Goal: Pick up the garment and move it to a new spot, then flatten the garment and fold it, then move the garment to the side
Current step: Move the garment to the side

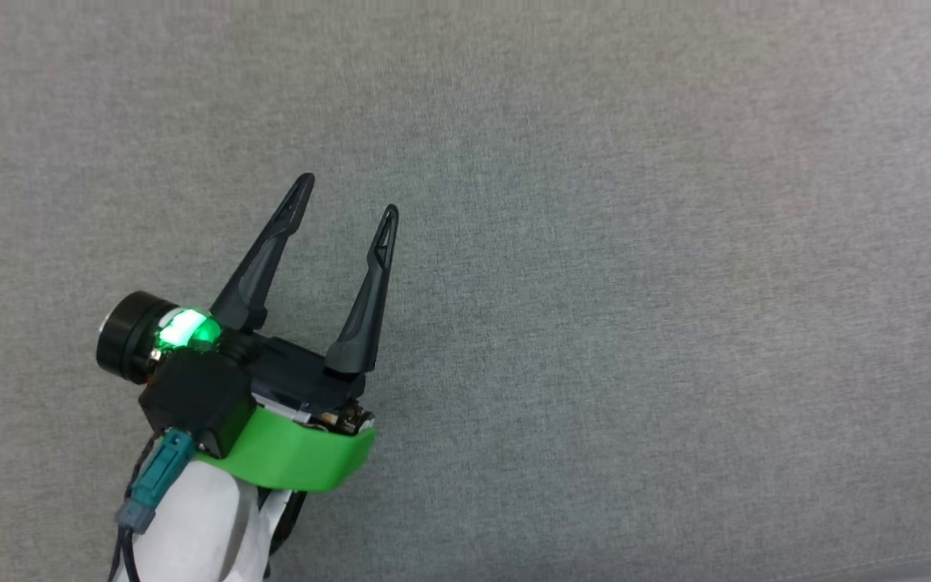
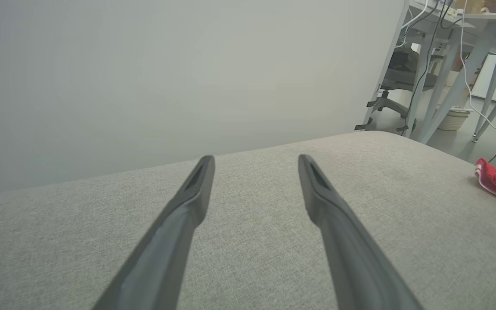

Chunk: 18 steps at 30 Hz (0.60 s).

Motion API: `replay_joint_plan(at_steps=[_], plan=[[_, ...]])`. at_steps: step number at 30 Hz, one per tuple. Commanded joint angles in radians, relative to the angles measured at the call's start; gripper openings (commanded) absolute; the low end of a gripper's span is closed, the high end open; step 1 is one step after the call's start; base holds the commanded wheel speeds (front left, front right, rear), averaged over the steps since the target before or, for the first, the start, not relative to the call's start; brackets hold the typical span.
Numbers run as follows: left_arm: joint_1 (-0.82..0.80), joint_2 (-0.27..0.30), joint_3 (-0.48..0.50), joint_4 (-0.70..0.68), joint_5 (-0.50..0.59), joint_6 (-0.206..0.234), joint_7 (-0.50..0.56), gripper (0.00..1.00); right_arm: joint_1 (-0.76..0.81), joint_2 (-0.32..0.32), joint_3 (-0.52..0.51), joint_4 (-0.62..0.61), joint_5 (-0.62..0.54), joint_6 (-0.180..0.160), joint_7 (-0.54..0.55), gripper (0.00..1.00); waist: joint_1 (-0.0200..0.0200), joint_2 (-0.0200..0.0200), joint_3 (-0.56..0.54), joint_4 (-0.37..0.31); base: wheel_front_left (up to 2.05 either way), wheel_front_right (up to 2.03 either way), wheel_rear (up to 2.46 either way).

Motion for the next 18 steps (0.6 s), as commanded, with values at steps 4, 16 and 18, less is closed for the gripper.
replay_joint_plan(at_steps=[4,16,18], plan=[[0.037,-0.036,0.026,0.042,-0.030,-0.001,-0.006,1.00,-0.018,0.024,0.044,-0.061,0.021,-0.002,-0.030,1.00,-0.0001,0.0113,-0.162,0.018,0.00,0.00,0.00],[0.156,-0.075,0.140,0.144,-0.013,0.035,-0.006,1.00,0.141,0.210,0.192,-0.558,0.298,-0.002,-0.013,1.00,-0.0001,0.0113,-0.362,0.071,0.00,0.00,0.00],[0.171,-0.079,0.145,0.155,-0.012,0.033,-0.006,1.00,0.201,0.254,0.198,-0.651,0.322,-0.002,0.011,1.00,-0.0001,0.0113,-0.388,0.082,0.00,0.00,0.00]])
